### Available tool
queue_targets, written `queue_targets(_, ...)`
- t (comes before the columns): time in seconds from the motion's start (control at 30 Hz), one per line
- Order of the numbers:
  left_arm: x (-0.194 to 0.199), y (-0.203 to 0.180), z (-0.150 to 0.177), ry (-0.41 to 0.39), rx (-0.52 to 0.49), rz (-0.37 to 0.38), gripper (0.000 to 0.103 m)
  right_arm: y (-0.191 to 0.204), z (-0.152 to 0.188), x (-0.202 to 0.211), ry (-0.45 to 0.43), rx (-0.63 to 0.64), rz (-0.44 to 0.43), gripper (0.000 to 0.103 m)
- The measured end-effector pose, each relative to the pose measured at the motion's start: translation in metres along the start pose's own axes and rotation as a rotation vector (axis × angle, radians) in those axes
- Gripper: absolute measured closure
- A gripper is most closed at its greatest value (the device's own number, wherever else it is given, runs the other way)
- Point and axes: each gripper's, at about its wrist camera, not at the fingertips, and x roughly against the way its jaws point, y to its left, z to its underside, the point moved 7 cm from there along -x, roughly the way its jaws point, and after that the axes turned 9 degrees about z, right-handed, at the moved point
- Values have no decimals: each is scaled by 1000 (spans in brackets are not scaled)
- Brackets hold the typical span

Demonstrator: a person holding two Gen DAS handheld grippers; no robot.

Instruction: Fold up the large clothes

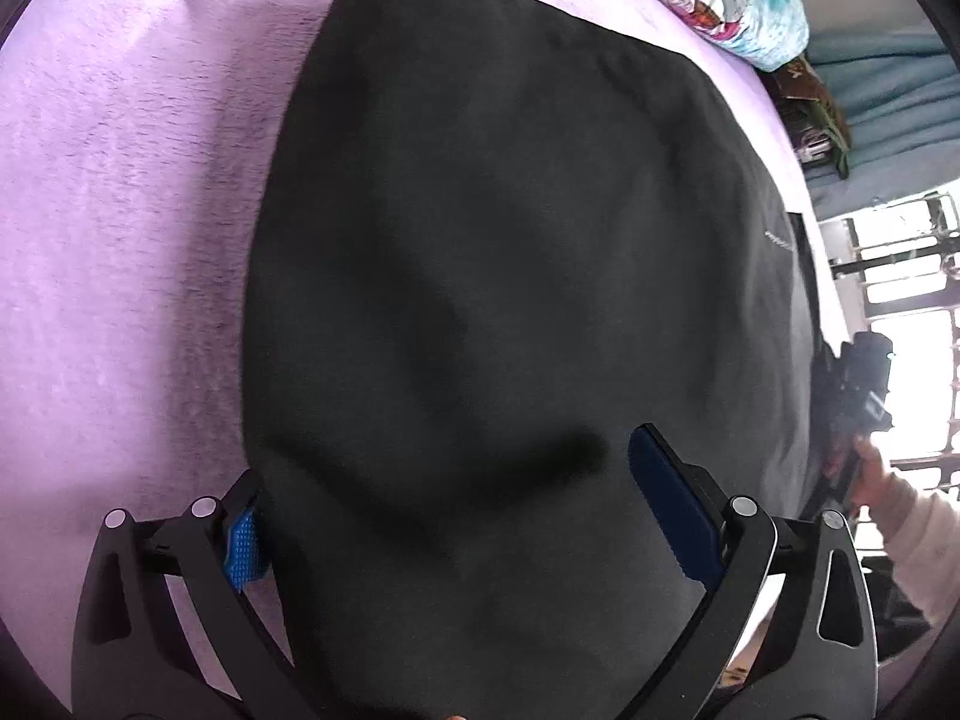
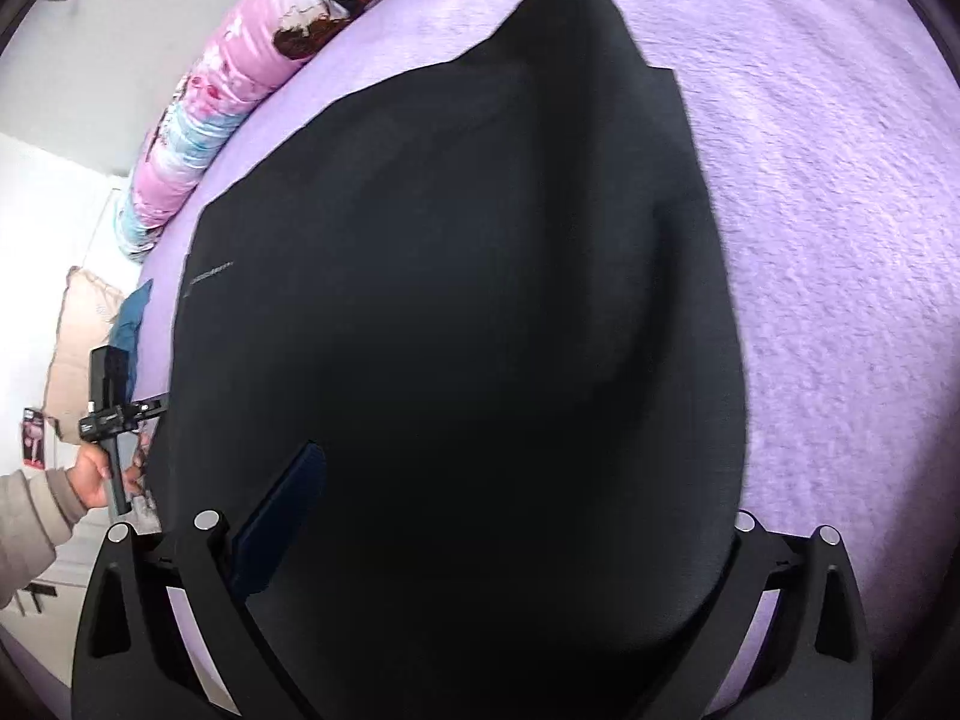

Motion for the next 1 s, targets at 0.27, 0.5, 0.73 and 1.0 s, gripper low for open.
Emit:
queue_targets(0.27,-7,-12,-10,42,39,172,6,16,-13,5,43,11,-217,5)
queue_targets(0.5,-27,-4,-11,101,-39,71,6,-6,-14,-18,164,-12,-324,5)
queue_targets(0.73,-18,-4,-13,53,18,164,7,5,-17,-18,157,27,-327,13)
queue_targets(1.0,-18,-25,-12,16,-47,90,17,1,-18,-7,101,-10,-320,47)
